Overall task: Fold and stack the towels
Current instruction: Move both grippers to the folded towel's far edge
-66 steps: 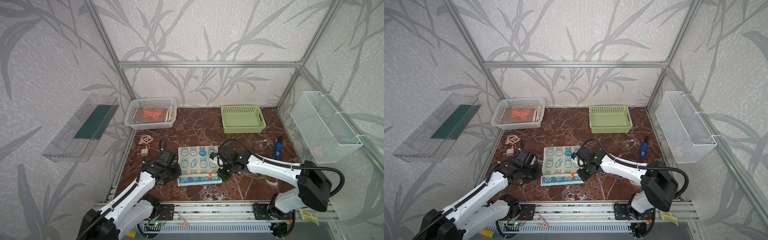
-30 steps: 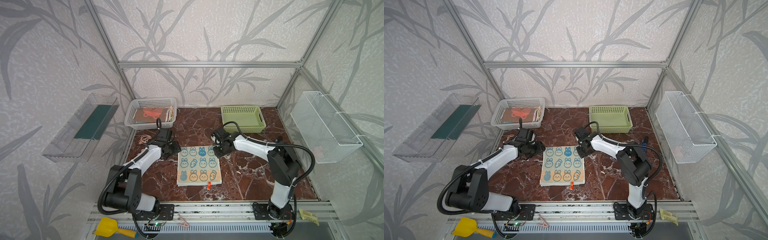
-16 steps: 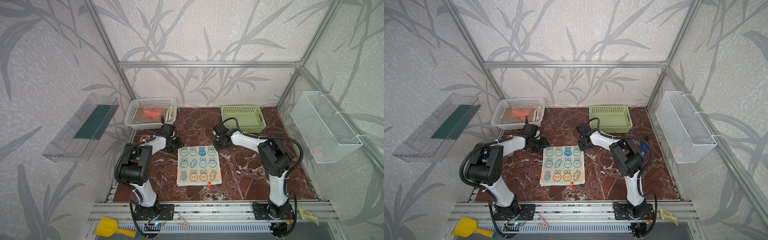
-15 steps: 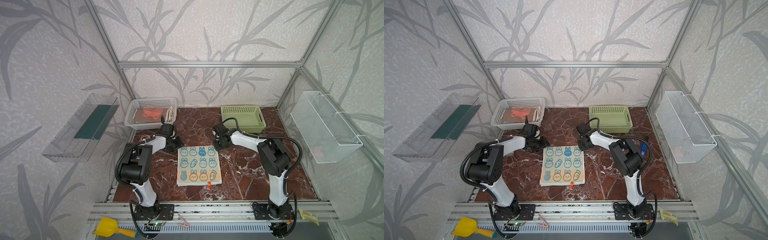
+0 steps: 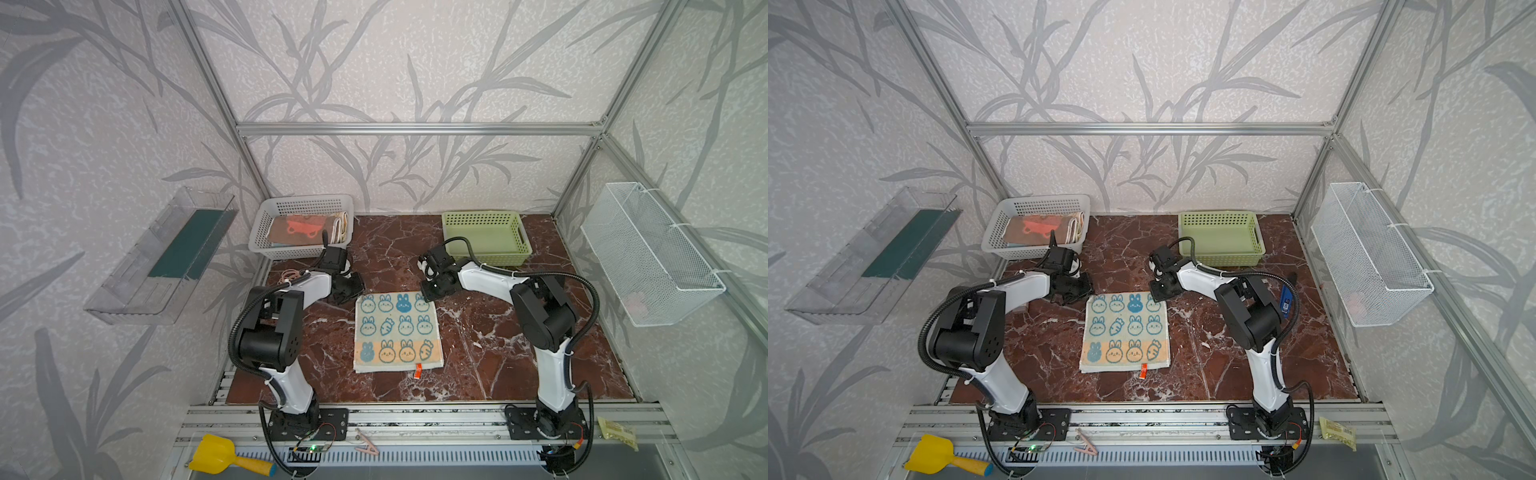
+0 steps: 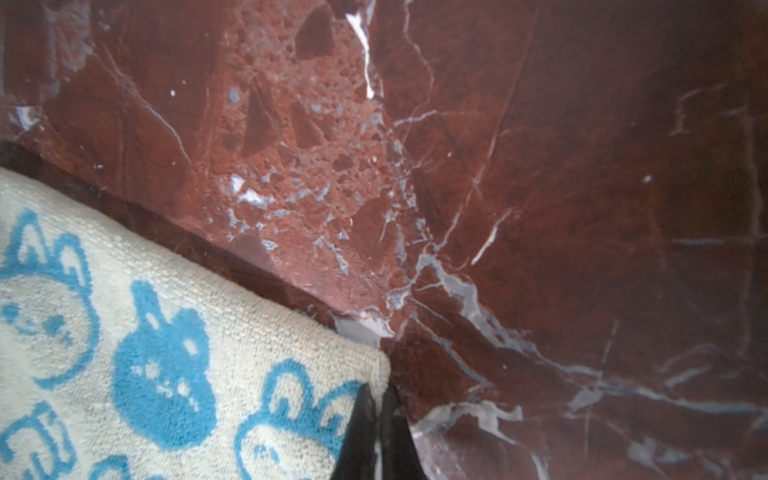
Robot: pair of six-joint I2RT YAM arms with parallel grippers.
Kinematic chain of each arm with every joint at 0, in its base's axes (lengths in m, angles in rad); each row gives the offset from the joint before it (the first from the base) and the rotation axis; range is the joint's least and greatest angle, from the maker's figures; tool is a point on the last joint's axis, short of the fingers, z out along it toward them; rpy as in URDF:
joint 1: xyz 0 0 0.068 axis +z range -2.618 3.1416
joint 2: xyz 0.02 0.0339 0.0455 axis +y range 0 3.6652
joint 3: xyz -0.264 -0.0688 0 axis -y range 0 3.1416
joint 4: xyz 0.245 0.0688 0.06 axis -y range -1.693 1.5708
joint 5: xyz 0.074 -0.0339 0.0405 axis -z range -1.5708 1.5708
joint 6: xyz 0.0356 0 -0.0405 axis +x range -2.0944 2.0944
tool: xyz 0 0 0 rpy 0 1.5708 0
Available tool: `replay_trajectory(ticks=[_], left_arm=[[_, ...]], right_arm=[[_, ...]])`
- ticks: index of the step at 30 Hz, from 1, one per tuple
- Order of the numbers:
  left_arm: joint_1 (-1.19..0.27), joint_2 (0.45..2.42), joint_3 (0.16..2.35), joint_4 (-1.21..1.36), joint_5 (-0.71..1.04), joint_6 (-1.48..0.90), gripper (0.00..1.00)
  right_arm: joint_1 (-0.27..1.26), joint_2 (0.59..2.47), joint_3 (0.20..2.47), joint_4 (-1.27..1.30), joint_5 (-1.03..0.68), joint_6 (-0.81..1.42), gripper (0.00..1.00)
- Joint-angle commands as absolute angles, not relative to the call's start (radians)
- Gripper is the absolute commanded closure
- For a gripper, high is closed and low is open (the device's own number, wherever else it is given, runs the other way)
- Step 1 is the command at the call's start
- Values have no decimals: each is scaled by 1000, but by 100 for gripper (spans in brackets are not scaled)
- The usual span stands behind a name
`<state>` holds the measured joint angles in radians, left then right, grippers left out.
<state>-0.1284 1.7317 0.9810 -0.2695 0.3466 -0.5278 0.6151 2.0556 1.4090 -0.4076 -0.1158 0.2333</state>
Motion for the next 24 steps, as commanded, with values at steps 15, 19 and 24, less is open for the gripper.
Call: replay_trajectory(ticks=[15, 19, 24], left_arm=[[-119, 1565, 989, -352, 303, -470, 78], [-117, 1629, 1022, -413, 332, -489, 57], [-112, 1698, 1023, -391, 367, -513, 56]], right_arm=[[607, 1862, 1316, -345, -115, 176, 100], [606, 1887, 1328, -367, -139, 175, 100], [606, 1896, 1335, -364, -139, 170, 100]])
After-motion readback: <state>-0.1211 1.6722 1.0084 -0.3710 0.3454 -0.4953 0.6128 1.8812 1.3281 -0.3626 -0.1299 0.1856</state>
